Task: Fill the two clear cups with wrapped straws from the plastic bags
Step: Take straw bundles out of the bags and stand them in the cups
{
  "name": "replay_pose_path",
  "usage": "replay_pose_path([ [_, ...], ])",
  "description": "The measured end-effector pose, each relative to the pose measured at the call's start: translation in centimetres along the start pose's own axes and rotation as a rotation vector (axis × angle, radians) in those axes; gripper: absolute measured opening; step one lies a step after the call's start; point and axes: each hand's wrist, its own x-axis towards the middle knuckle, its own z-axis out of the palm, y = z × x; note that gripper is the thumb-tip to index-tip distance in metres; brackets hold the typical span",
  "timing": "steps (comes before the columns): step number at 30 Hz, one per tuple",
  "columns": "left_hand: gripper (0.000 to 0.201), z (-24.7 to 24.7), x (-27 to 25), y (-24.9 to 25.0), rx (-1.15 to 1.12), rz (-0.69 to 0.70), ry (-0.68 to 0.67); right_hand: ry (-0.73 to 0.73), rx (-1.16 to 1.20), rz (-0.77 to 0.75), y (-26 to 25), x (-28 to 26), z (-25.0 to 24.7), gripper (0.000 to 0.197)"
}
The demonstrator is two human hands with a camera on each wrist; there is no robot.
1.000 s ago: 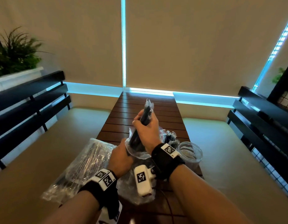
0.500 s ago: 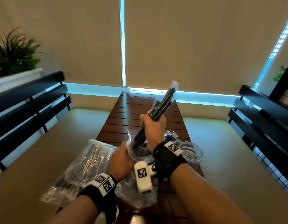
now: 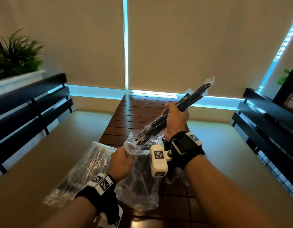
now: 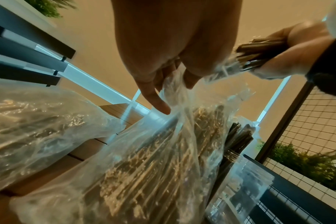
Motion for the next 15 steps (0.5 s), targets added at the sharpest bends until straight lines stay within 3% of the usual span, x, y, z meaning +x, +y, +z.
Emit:
replay_pose_path([
  [7,0.021,-0.7,0.2,-0.1,0.118,-0.057,-0.003,-0.013,-0.029,0.091,4.6,-2.3,-0.1,0.022],
  [9,0.016,-0.6,0.2,-0.2,0.136,-0.054,-0.029,-0.022,-0.053,0.104,5.5,-2.7,0.1,0.020],
  [15,0.015,-0.7,0.2,-0.7,0.108,-0.067,-0.046,-0.026,-0.099,0.076,4.7,-2.8,0.5,0.016],
])
